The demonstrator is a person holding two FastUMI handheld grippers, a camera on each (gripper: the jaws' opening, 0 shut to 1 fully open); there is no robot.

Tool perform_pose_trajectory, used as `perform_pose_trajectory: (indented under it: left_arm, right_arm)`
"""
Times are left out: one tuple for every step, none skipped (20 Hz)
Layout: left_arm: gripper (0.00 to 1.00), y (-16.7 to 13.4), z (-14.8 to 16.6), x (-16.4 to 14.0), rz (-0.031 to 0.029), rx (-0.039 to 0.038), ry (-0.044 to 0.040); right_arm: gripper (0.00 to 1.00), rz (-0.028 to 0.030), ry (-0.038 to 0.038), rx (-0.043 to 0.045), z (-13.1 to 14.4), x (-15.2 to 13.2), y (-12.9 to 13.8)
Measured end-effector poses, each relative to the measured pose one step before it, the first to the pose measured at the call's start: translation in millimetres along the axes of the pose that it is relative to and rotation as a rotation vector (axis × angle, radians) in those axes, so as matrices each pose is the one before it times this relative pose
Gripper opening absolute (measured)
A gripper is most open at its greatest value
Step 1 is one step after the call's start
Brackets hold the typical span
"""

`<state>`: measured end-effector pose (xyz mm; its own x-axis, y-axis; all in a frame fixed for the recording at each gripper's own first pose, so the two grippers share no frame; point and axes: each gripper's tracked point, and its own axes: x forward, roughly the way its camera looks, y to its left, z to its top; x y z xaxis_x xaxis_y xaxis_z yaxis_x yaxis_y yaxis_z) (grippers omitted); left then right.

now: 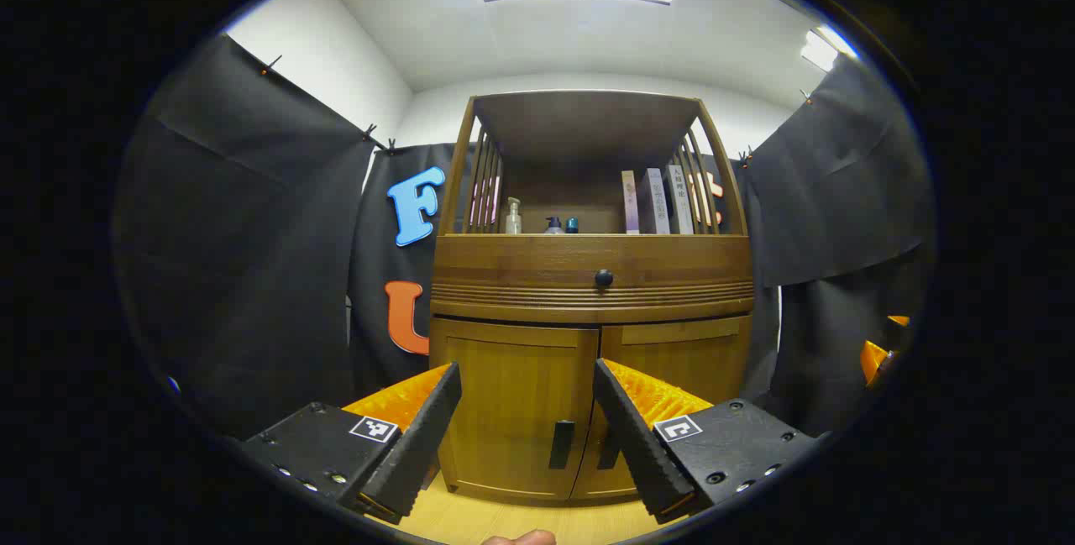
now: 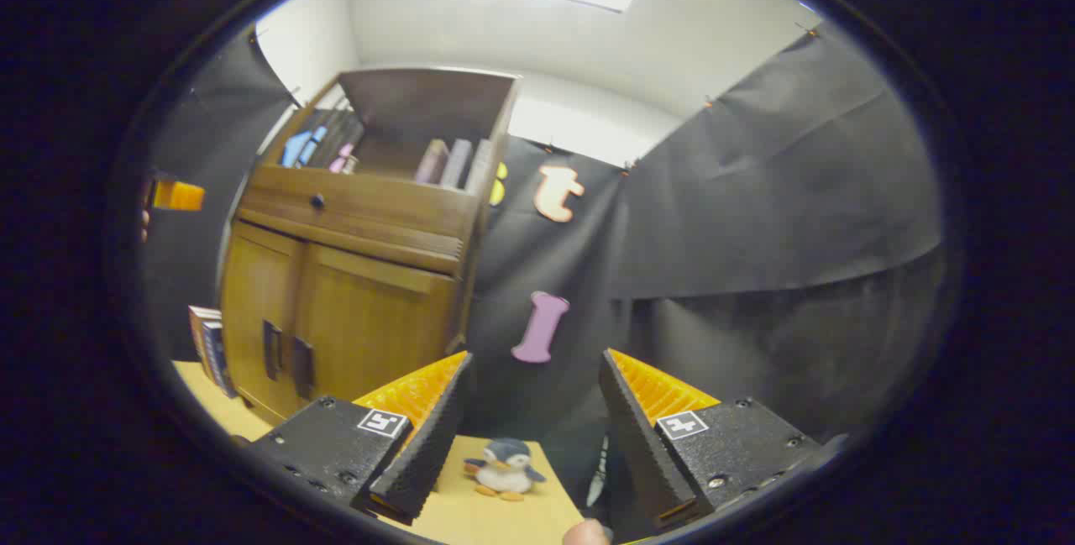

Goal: Open the right door of the double-door shoe cabinet with the right hand, and open the left door with the left hand.

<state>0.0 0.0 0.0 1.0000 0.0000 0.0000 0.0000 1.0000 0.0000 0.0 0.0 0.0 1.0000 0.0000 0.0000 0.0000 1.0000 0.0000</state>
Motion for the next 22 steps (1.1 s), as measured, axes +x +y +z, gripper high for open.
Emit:
perform_pose_trajectory:
  left_arm:
    - [1.00, 2.64, 3.23, -2.21, 0.00444, 0.00947, -0.00317]
    - [1.00, 5.44, 3.90, -0.84, 0.01102, 0.01600, -0.00548]
    - [1.00, 8.36, 3.40, 1.21, 0.01666, 0.01434, -0.00871]
    - [1.00, 7.67, 0.43, 2.81, 0.01237, 0.00439, -0.00203]
    - [1.00, 6.63, -0.95, 4.00, -0.00278, -0.00274, -0.00181]
    - [1.00, 4.69, 0.12, 4.31, -0.00713, -0.00460, -0.00189]
    - [1.00, 7.45, 0.34, 4.55, -0.00546, 0.00399, -0.00523]
    - [1.00, 9.12, -0.22, 5.72, 0.00190, 0.00474, -0.00161]
    - [1.00, 7.91, -4.00, 4.91, -0.00478, 0.00411, 0.00205]
    - [0.95, 5.91, -4.27, 5.86, -0.00941, 0.00398, 0.00278]
    - [0.95, 6.09, -6.03, 5.20, -0.00577, 0.00132, 0.01249]
    - [0.95, 5.07, -6.66, 4.97, -0.00824, -0.00403, 0.01631]
    - [0.95, 3.56, -5.67, 4.35, -0.01084, -0.01157, 0.01232]
    - [0.95, 1.69, -3.76, 4.50, -0.01091, -0.01823, 0.00638]
    - [1.00, -0.37, -3.01, 4.73, -0.01708, -0.02006, 0.00358]
    - [0.95, -1.65, -1.74, 3.32, -0.01736, -0.01430, 0.00139]
    - [1.00, -0.27, -1.61, 3.05, -0.01409, -0.00520, 0.00106]
    - [1.00, 1.44, -2.77, 0.99, -0.00234, 0.00243, 0.00671]
    - [1.00, 1.39, -2.59, 1.51, 0.00057, 0.00488, 0.00484]
    - [0.95, 0.69, -2.03, 1.63, 0.00077, 0.00372, 0.00063]
    - [0.95, -1.53, -1.43, -0.50, -0.00475, 0.00052, 0.00685]
    - [0.95, -0.91, -3.25, 0.89, -0.00550, -0.00041, 0.00058]
  right_arm:
    - [0.98, 0.02888, -0.01690, -0.00223, 9.60, -1.59, 10.06]
    - [0.98, 0.02295, -0.01457, -0.00340, 9.70, 1.16, 11.56]
    - [0.98, 0.01915, -0.01047, 0.00221, 8.99, 0.98, 11.74]
    - [0.98, 0.01658, -0.00384, 0.00733, 6.63, 3.32, 12.85]
    - [0.98, 0.00473, 0.00535, 0.00695, 2.08, 3.67, 11.19]
    - [0.97, 0.00888, 0.00147, 0.01868, 1.37, 3.55, 13.03]
    - [0.98, 0.01005, 0.00206, 0.02116, -0.36, 4.66, 15.44]
    - [0.98, 0.01586, 0.00887, 0.02522, -4.24, 2.18, 17.01]
    - [0.98, 0.01562, 0.01981, 0.01721, -8.11, 1.33, 16.68]
    - [0.93, 0.01251, 0.01502, 0.01288, -5.54, 2.31, 14.04]
    - [0.93, 0.00458, 0.01296, 0.00422, -4.10, 3.09, 12.00]
    - [0.93, -0.00446, 0.00660, 0.00263, -1.03, 3.26, 8.47]
    - [0.98, -0.00048, 0.00084, 0.00414, 0.26, 4.23, 8.81]
    - [0.93, 0.01058, -0.00242, 0.01162, 0.93, 2.15, 10.68]
    - [0.98, 0.00264, 0.00158, 0.01061, -1.28, 2.08, 8.87]
    - [0.93, -0.00420, 0.00634, 0.00659, -1.83, 2.44, 4.96]
    - [0.93, -0.00051, 0.00917, 0.00053, -2.47, 1.92, 4.10]
    - [0.93, -0.00430, 0.01019, -0.00258, -2.62, 1.61, 3.37]
    - [0.93, -0.00146, 0.00604, -0.00125, -2.46, 1.93, 2.17]
    - [0.98, -0.00511, 0.00411, -0.00418, -1.04, 3.55, 2.58]
    - [0.97, -0.00268, 0.00372, -0.00478, -1.56, 3.39, 2.98]
    - [0.98, 0.00263, 0.00150, -0.00032, -2.32, 3.26, 4.56]
